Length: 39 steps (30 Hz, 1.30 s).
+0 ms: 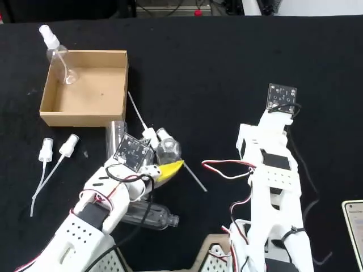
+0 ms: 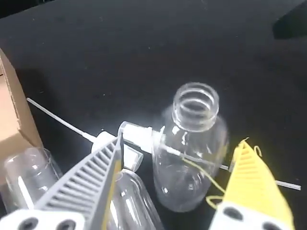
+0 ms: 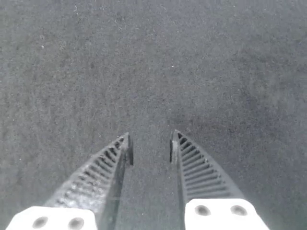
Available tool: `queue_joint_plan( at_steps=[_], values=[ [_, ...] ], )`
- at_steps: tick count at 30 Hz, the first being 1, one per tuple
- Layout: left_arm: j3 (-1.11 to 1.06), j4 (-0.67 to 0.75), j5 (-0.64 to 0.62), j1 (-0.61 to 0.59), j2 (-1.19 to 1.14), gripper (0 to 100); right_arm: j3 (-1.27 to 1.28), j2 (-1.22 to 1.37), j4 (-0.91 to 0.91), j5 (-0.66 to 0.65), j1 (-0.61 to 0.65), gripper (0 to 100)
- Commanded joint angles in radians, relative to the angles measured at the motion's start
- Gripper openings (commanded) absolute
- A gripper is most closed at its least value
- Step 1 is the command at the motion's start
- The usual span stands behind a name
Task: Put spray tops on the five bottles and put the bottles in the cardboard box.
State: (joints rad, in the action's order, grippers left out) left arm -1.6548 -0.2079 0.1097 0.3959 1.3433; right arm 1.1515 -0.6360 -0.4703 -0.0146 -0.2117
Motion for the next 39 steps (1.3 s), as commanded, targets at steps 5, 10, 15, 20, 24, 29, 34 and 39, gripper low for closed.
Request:
queue_joint_plan(
  at_steps=[5,10,15,20,24,29,34,39],
  values=[
    [0.039,0.020,-0.005,0.016,-0.003,35,-0.005,0.008,0.021,0.003,-0.009,13.1],
    [0.036,0.043,-0.005,0.070,-0.003,32,-0.005,0.008,0.021,0.003,-0.012,13.1],
    [0.031,0.092,-0.005,0.068,-0.014,31,-0.005,0.008,0.021,0.003,-0.012,13.1],
    [0.031,0.095,-0.005,0.068,-0.014,32,-0.005,0.008,0.021,0.003,-0.012,13.1],
    [0.033,0.094,-0.002,0.068,-0.014,32,-0.005,0.008,0.021,0.003,-0.014,13.1],
    [0.033,0.092,0.003,0.068,-0.015,32,-0.005,0.008,0.021,0.003,-0.012,13.1],
    [0.038,0.091,0.003,0.051,-0.038,32,-0.005,0.008,0.021,0.003,-0.012,13.1],
    [0.113,0.095,-0.003,0.013,-0.167,32,-0.005,0.008,0.021,0.003,-0.014,13.1]
  ],
)
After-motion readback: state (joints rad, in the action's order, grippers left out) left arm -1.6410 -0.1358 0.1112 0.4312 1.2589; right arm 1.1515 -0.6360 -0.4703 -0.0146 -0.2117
